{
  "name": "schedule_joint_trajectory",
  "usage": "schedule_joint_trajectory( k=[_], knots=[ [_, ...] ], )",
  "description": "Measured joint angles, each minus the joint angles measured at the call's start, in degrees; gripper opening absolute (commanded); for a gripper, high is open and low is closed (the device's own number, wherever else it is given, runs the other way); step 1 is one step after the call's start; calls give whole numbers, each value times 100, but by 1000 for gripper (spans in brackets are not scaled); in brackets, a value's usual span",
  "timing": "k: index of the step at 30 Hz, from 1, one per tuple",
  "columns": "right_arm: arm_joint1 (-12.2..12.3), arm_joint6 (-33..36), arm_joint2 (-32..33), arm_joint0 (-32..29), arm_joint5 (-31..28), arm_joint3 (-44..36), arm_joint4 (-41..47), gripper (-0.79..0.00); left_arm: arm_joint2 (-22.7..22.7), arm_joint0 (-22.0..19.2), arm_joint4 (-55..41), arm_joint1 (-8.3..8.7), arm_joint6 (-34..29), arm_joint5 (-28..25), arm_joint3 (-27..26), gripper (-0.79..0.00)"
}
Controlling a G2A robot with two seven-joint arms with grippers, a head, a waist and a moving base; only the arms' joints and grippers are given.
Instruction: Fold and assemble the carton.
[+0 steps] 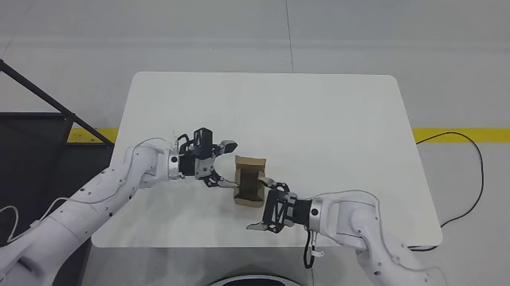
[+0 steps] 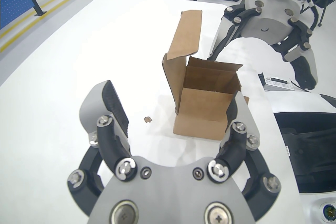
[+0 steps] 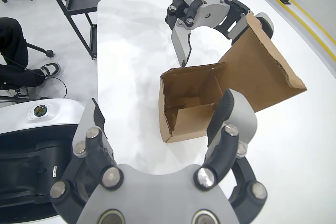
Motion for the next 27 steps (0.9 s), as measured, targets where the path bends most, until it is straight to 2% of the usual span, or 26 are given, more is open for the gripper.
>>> schedule_joint_trajectory(
  k=[27],
  knots=[
    [-73,229,-373,319,39,202,35,0,-143,-104,-314,-412,-1245,-409,171,0]
  ],
)
